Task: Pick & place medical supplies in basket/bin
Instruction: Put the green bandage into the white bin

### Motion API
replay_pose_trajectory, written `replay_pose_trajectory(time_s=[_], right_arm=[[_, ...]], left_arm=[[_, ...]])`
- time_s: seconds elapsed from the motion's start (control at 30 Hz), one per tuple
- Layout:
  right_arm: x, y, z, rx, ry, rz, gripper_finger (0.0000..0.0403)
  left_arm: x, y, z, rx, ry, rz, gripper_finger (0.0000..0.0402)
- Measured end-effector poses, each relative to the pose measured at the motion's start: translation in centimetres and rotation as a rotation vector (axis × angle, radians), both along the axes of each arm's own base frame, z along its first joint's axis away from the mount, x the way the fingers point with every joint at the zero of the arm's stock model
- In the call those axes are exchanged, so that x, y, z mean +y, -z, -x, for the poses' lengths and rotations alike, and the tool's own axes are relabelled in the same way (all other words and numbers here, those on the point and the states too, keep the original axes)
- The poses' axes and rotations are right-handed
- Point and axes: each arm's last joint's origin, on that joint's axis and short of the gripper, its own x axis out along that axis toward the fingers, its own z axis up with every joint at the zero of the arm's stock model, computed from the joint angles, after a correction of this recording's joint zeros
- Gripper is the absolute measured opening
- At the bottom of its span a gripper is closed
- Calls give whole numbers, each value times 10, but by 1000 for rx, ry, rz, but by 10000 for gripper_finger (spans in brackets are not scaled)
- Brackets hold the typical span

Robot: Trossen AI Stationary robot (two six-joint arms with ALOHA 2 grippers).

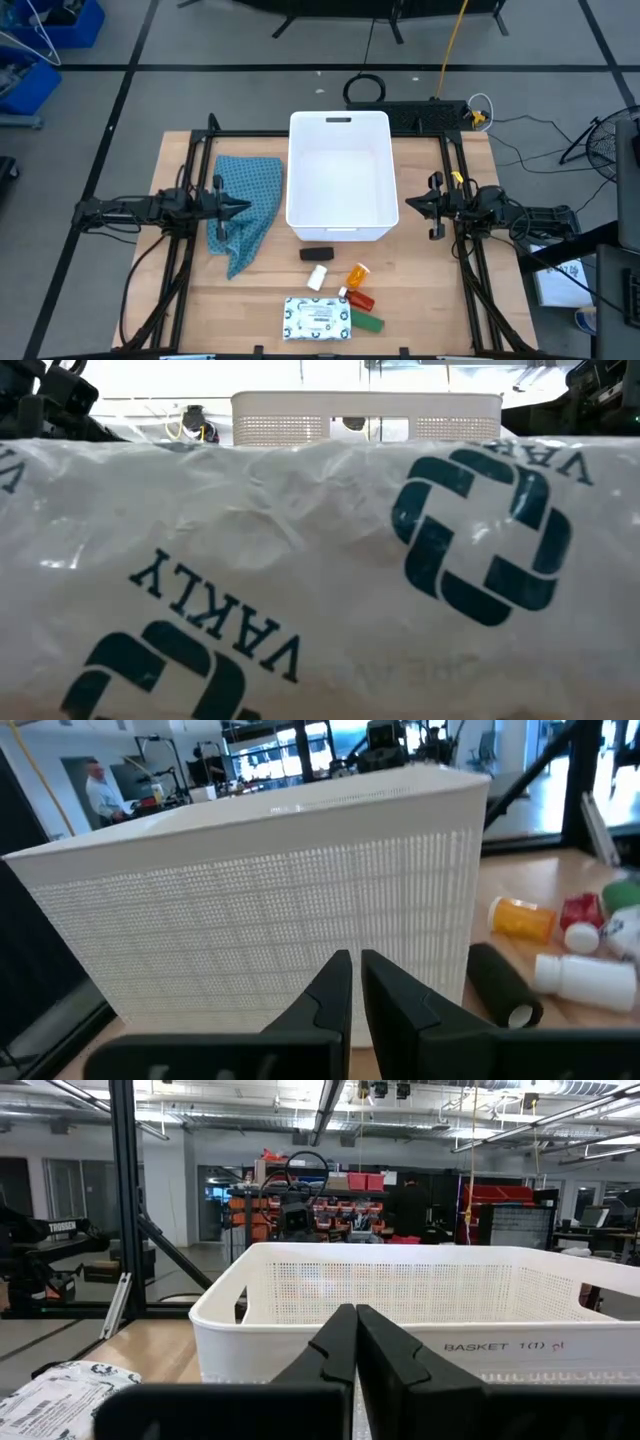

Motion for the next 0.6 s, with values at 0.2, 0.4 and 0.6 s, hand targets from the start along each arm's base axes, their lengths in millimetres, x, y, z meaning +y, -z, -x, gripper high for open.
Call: replay_pose_trajectory(time_s=[0.2,0.4,0.6], right_arm=[[0,0,0,-6,-19,-84,0],[0,0,0,-13,-40,-177,0],[0,1,0,-5,-42,-189,0]], left_arm=[[0,-3,0,-47,-1,85,33],[0,-3,0,-64,-3,216,33],[0,-4,0,-72,2,259,33]])
